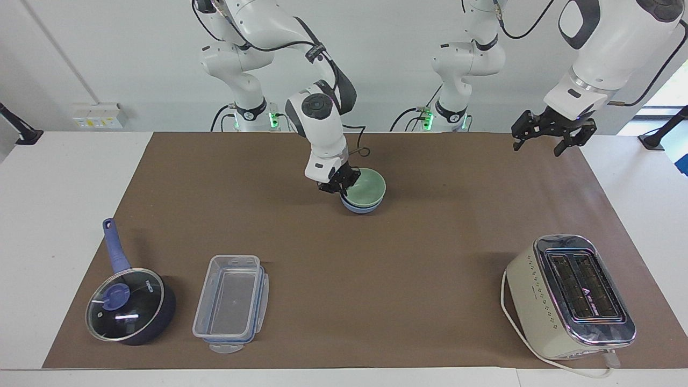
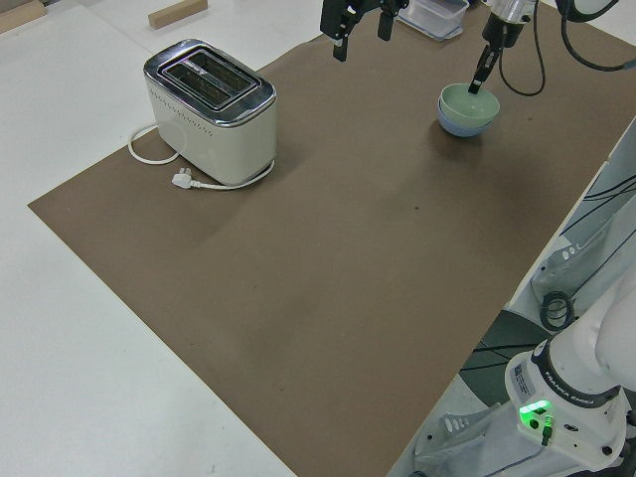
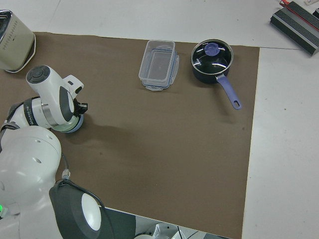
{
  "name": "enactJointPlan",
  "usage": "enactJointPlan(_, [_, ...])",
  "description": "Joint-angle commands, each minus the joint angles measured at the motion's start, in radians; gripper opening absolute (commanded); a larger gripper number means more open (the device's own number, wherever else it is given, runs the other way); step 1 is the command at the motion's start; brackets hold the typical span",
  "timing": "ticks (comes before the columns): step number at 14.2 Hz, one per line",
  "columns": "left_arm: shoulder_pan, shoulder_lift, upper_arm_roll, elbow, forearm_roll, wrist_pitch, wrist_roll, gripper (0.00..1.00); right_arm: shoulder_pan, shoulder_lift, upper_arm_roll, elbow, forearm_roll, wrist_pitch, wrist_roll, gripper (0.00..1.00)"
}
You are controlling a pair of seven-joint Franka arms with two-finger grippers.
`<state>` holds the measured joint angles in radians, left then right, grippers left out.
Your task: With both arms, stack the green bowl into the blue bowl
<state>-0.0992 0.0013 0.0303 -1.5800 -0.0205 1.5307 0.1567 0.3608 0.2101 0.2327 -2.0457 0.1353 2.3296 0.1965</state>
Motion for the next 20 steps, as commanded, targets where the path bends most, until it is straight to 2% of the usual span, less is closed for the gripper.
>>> enactJointPlan(1, [0.009,-0.026,-0.004,-0.029,0.007,0.003,0.006,1.00,-0.009,-0.008,-0.001,-0.011,-0.002,0.005,-0.009,0.16])
enactJointPlan(3, [0.009,-0.026,-0.004,-0.029,0.007,0.003,0.006,1.00,-0.014,-0.008,-0.003,-0.002,-0.003,0.005,-0.022,0.20])
enactJointPlan(4, [0.009,-0.026,-0.004,-0.029,0.007,0.003,0.006,1.00,-0.016,-0.011,-0.006,0.004,-0.002,0.002,-0.026,0.33])
enactJointPlan(5, [0.009,-0.026,-0.004,-0.029,0.007,0.002,0.006,1.00,-0.017,-0.012,-0.009,0.013,-0.002,-0.001,-0.031,0.59])
enactJointPlan(6, [0.009,-0.026,-0.004,-0.029,0.007,0.003,0.006,1.00,-0.029,-0.020,-0.009,0.019,-0.002,-0.010,-0.029,1.00])
enactJointPlan(11, [0.009,-0.026,-0.004,-0.029,0.007,0.002,0.006,1.00,-0.103,-0.099,-0.015,0.070,-0.034,-0.108,-0.022,1.00])
enactJointPlan(13, [0.009,-0.026,-0.004,-0.029,0.007,0.003,0.006,1.00,-0.172,-0.129,-0.013,0.111,-0.091,-0.180,-0.019,1.00])
enactJointPlan(16, [0.009,-0.026,-0.004,-0.029,0.007,0.003,0.006,1.00,-0.265,-0.152,-0.013,0.197,-0.095,-0.297,-0.020,1.00])
enactJointPlan(20, [0.009,-0.026,-0.004,-0.029,0.007,0.002,0.006,1.00,-0.332,-0.213,-0.015,0.248,-0.092,-0.404,-0.003,1.00])
